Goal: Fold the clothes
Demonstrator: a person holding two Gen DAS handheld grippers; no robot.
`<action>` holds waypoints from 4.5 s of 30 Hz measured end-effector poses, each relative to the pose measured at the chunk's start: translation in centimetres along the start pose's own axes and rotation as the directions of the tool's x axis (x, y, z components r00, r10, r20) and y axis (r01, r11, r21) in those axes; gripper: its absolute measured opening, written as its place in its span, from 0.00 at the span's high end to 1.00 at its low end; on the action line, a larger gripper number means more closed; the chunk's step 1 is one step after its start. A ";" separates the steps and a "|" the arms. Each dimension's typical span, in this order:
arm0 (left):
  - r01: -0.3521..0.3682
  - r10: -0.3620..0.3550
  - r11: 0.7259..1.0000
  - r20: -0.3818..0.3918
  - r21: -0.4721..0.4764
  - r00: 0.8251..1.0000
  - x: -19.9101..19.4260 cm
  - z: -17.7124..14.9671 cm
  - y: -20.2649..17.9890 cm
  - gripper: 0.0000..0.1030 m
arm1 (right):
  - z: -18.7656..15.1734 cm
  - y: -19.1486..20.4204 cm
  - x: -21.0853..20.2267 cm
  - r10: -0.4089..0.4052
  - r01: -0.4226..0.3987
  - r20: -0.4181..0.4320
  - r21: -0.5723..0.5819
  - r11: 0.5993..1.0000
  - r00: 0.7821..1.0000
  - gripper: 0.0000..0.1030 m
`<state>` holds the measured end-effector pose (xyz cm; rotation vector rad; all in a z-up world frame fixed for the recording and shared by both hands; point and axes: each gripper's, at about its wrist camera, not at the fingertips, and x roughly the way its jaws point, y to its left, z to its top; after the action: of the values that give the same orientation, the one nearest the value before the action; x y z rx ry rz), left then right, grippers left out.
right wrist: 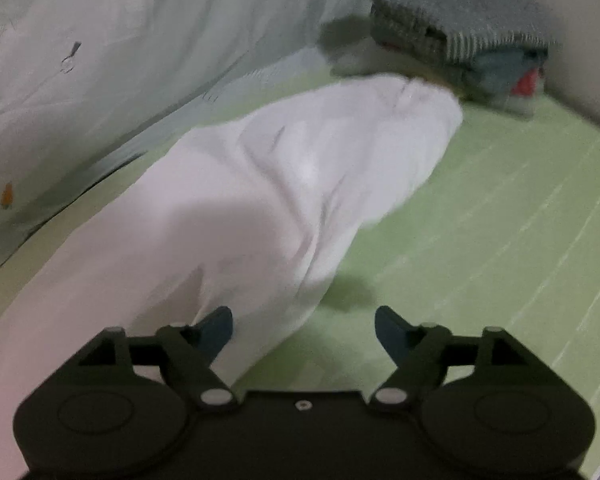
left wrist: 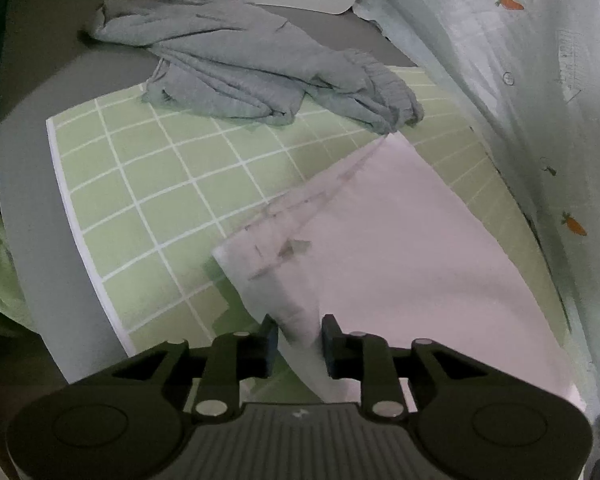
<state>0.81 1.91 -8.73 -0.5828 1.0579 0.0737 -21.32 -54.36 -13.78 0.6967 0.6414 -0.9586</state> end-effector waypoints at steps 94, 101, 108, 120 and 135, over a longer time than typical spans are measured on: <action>-0.117 0.109 0.981 0.062 0.156 0.992 1.8 1.3 0.2 0.72 | -4.6 11.1 -4.8 0.013 0.055 0.127 -0.517 0.854 0.992 0.00; -0.133 0.108 0.977 0.153 0.164 0.982 -0.3 1.5 -0.1 0.96 | -5.4 11.8 -4.6 0.022 0.038 0.102 -0.551 0.834 0.995 0.00; -0.166 0.142 0.975 0.162 0.148 0.976 -0.9 3.1 0.6 0.91 | -5.3 11.9 -4.4 0.019 0.033 0.090 -0.545 0.838 0.996 0.00; -0.138 0.137 0.990 0.063 0.000 0.988 1.6 1.6 3.0 0.33 | -4.5 11.5 -1.0 0.047 -0.028 0.024 -0.524 0.851 0.999 0.00; -0.113 0.115 0.993 0.070 -0.038 0.991 2.7 1.5 1.7 0.87 | -6.3 10.0 1.6 0.028 -0.038 -0.027 -0.483 0.875 0.999 0.00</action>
<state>2.81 3.52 -11.21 -0.5466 1.0211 0.2116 -12.85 -46.35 -16.47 0.2671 0.8460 -0.7163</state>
